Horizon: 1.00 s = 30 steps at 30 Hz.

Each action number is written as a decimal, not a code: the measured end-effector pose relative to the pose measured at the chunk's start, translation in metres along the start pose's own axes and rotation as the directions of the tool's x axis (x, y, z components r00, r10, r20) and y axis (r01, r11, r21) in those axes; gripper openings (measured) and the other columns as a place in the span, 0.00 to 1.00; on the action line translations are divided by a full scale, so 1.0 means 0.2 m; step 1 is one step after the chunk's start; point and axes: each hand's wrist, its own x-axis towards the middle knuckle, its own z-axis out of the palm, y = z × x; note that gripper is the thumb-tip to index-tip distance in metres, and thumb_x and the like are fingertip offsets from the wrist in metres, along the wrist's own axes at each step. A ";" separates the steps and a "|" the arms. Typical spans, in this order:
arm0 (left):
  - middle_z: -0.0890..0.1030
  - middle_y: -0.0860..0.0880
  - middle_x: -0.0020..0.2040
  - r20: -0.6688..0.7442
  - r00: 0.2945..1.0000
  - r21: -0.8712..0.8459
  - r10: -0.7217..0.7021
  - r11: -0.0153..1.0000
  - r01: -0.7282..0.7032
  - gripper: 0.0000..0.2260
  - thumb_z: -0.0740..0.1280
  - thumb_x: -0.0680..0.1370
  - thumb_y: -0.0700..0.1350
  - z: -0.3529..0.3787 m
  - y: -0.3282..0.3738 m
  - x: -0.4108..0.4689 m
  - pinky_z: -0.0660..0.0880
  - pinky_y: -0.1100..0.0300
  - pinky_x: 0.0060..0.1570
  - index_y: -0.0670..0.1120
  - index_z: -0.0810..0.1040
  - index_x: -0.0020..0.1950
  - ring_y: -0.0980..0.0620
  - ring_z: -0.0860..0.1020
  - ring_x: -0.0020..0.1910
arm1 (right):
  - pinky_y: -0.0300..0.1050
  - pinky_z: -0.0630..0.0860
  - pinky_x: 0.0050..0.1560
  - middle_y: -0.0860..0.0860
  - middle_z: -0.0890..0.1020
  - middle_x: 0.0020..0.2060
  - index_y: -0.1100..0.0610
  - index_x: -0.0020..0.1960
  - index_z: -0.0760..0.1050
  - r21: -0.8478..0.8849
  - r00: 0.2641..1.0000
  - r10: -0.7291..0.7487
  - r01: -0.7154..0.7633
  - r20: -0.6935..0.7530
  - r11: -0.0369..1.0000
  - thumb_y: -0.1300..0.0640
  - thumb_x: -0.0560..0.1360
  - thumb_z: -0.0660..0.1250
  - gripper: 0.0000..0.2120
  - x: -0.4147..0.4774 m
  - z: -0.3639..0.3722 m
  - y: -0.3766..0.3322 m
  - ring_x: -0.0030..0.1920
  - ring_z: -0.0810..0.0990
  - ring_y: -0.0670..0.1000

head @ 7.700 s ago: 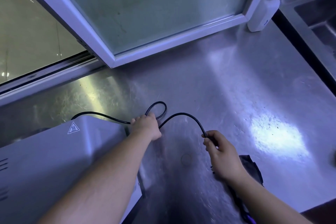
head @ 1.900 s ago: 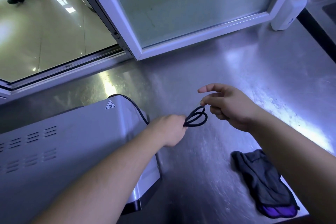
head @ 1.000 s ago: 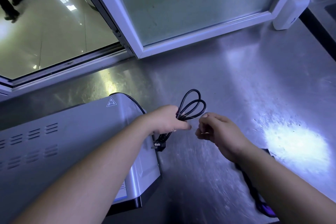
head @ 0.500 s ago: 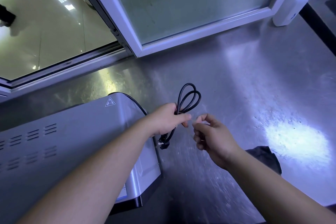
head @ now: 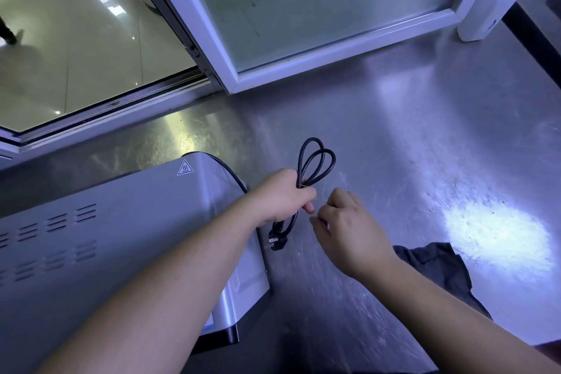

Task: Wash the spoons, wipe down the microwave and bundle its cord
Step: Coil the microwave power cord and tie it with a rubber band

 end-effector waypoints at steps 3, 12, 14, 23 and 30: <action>0.78 0.60 0.25 -0.005 1.000 -0.003 -0.007 1.000 0.007 0.08 0.63 0.79 0.47 0.01 0.00 0.00 0.65 0.58 0.34 0.45 0.80 0.47 0.53 0.71 0.32 | 0.41 0.68 0.44 0.50 0.75 0.47 0.57 0.36 0.76 0.084 0.994 -0.077 0.084 -0.082 0.993 0.59 0.78 0.68 0.12 -0.01 -0.01 -0.02 0.46 0.73 0.55; 0.80 0.57 0.33 -0.027 0.999 -0.091 0.023 0.996 -0.025 0.06 0.65 0.79 0.48 0.01 -0.03 0.01 0.67 0.58 0.36 0.50 0.78 0.44 0.53 0.74 0.36 | 0.37 0.67 0.55 0.49 0.78 0.49 0.58 0.33 0.75 0.309 0.971 -0.039 0.113 -0.236 0.944 0.56 0.77 0.65 0.14 0.01 -0.08 -0.02 0.54 0.74 0.51; 0.79 0.57 0.33 -0.035 0.999 -0.129 0.025 0.991 -0.030 0.06 0.65 0.80 0.49 0.01 -0.04 0.02 0.68 0.58 0.37 0.50 0.78 0.45 0.53 0.74 0.35 | 0.39 0.70 0.54 0.48 0.78 0.46 0.59 0.34 0.72 0.449 0.970 -0.074 0.175 -0.234 0.876 0.57 0.76 0.65 0.13 -0.01 -0.11 -0.01 0.53 0.77 0.50; 0.83 0.50 0.47 0.048 0.999 -0.182 0.001 0.983 0.007 0.18 0.64 0.79 0.45 0.03 -0.05 0.04 0.75 0.54 0.47 0.62 0.73 0.65 0.49 0.76 0.39 | 0.43 0.66 0.38 0.49 0.73 0.29 0.66 0.39 0.74 0.941 0.932 0.289 -0.281 0.220 0.190 0.63 0.72 0.62 0.07 0.03 -0.21 -0.01 0.35 0.67 0.52; 0.75 0.56 0.32 0.181 0.984 -0.069 0.010 0.998 0.002 0.11 0.64 0.70 0.54 0.05 -0.02 0.00 0.69 0.54 0.44 0.56 0.82 0.48 0.50 0.72 0.37 | 0.52 0.72 0.45 0.43 0.74 0.26 0.69 0.45 0.77 0.881 0.900 0.354 -0.367 0.254 0.299 0.67 0.81 0.63 0.08 0.11 -0.30 0.04 0.27 0.69 0.46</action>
